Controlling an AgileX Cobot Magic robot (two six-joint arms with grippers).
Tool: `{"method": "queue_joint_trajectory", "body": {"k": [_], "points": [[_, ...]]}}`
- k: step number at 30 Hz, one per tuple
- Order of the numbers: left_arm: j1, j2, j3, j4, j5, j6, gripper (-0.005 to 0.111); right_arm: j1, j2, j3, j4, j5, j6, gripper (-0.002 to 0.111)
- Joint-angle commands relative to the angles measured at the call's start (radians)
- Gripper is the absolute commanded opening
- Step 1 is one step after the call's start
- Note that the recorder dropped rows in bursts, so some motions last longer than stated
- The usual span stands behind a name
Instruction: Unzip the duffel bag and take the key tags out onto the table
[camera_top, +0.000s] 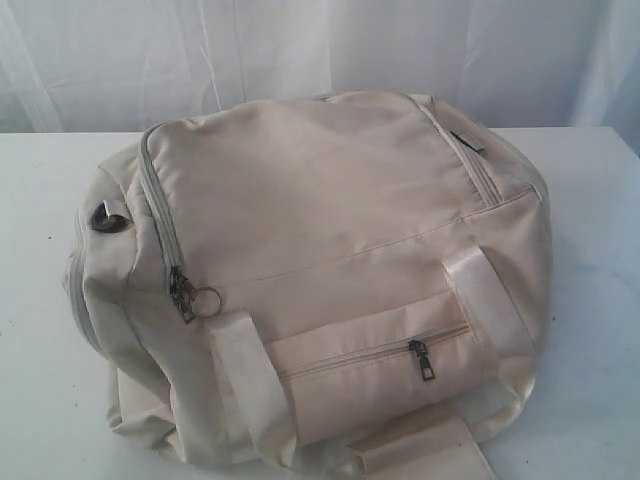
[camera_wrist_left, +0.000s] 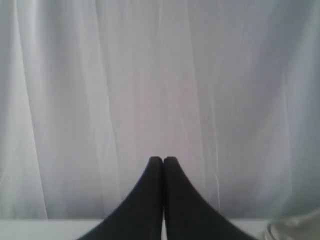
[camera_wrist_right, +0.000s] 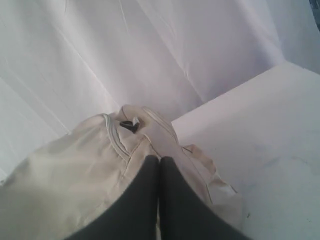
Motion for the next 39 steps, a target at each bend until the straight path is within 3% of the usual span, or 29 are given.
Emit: {"method": "queue_joint_trajectory", "body": {"k": [1, 7, 10, 18, 21, 26, 33, 39], "points": [[-0.035, 0.096, -0.048, -0.003, 0.19, -0.043, 0.0, 0.027, 0.085, -0.091, 0.086, 0.107, -0.177, 0.0], [-0.095, 0.248, -0.088, -0.005, 0.433, -0.068, 0.0, 0.077, 0.346, -0.229, 0.388, 0.249, -0.649, 0.0], [-0.169, 0.318, -0.134, -0.007, 0.559, -0.054, 0.0, 0.088, 0.517, -0.318, 0.55, 0.369, -0.887, 0.0], [-0.371, 0.488, -0.336, -0.123, 0.95, 0.275, 0.0, 0.104, 0.85, -0.505, 0.913, 0.572, -1.323, 0.0], [-0.402, 0.528, -0.379, -0.211, 1.039, 0.399, 0.0, 0.163, 0.935, -0.565, 0.906, 0.568, -1.323, 0.0], [-0.418, 0.555, -0.382, -0.299, 1.027, 0.563, 0.0, 0.326, 1.049, -0.663, 0.845, 0.499, -1.299, 0.0], [-0.418, 0.555, -0.382, -0.363, 1.004, 0.586, 0.0, 0.602, 1.302, -0.831, 0.346, 0.408, -0.927, 0.0], [-0.418, 0.555, -0.382, -0.374, 0.997, 0.586, 0.0, 0.714, 1.46, -0.87, 0.343, 0.287, -0.9, 0.001]]}}
